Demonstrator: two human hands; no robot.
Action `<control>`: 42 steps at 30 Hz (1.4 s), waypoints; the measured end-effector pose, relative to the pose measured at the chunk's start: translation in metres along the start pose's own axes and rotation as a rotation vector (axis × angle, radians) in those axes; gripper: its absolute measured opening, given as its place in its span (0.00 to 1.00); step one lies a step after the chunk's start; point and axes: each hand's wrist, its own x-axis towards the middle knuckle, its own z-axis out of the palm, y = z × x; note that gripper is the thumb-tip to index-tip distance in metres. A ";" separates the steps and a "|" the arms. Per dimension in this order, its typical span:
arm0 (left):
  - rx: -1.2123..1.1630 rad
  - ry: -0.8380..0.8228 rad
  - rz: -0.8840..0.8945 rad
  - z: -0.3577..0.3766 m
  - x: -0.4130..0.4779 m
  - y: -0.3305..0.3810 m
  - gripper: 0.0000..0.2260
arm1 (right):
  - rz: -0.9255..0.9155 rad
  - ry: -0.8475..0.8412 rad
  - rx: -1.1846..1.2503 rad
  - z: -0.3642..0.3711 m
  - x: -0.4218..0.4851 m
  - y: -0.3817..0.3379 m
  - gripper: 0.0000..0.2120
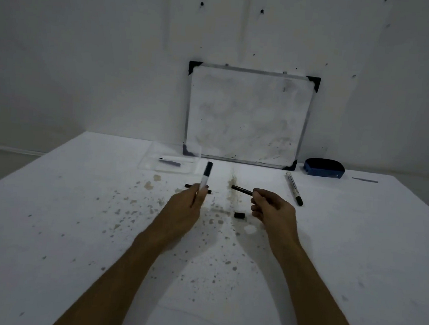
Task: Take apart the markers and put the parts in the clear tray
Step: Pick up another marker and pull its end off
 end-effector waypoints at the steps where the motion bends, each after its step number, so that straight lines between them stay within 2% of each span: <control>1: 0.089 -0.022 0.048 0.002 -0.004 -0.001 0.19 | -0.039 0.000 -0.073 0.000 -0.001 0.001 0.06; 3: 0.268 -0.074 0.143 0.005 -0.005 -0.008 0.17 | -0.100 -0.006 -0.210 0.000 -0.001 0.005 0.05; 7: 0.548 -0.162 0.223 0.009 -0.001 -0.023 0.22 | -0.164 -0.013 -0.391 0.003 -0.004 0.008 0.04; 10: 0.503 -0.147 0.220 0.011 0.001 -0.027 0.21 | -0.220 -0.058 -0.475 0.006 -0.012 0.007 0.08; 13: 0.380 -0.112 0.190 0.009 -0.006 -0.023 0.14 | -0.258 -0.097 -0.529 0.014 -0.023 0.006 0.13; 16: 0.262 -0.123 0.018 -0.006 -0.010 -0.011 0.16 | -0.273 -0.094 -0.528 0.029 -0.031 0.003 0.13; 17: 0.246 -0.134 -0.048 -0.016 -0.006 -0.009 0.19 | -0.288 -0.104 -0.553 0.035 -0.030 0.000 0.12; 19: 0.258 -0.138 -0.149 -0.044 0.009 -0.013 0.20 | -0.320 -0.130 -0.608 0.048 -0.022 -0.008 0.11; 23: 0.267 0.048 -0.269 -0.089 0.029 -0.041 0.18 | -0.372 -0.194 -0.684 0.082 0.007 -0.028 0.08; 25: 0.280 0.147 -0.303 -0.094 0.030 -0.060 0.20 | -0.406 -0.224 -0.727 0.105 0.027 -0.036 0.07; 29: 0.449 0.133 -0.281 -0.079 0.028 -0.092 0.34 | -0.425 -0.264 -0.885 0.156 0.079 -0.035 0.08; 32: 0.527 0.103 -0.246 -0.073 0.032 -0.099 0.35 | -0.401 -0.297 -1.020 0.194 0.113 -0.028 0.11; 35: 0.509 0.120 -0.232 -0.073 0.037 -0.107 0.39 | -0.411 -0.313 -1.088 0.227 0.142 -0.020 0.12; 38: 0.492 0.135 -0.220 -0.072 0.038 -0.110 0.40 | -0.328 -0.364 -1.127 0.251 0.166 -0.009 0.11; 42: 0.462 0.126 -0.208 -0.073 0.041 -0.111 0.37 | -0.216 -0.429 -1.309 0.268 0.185 0.005 0.09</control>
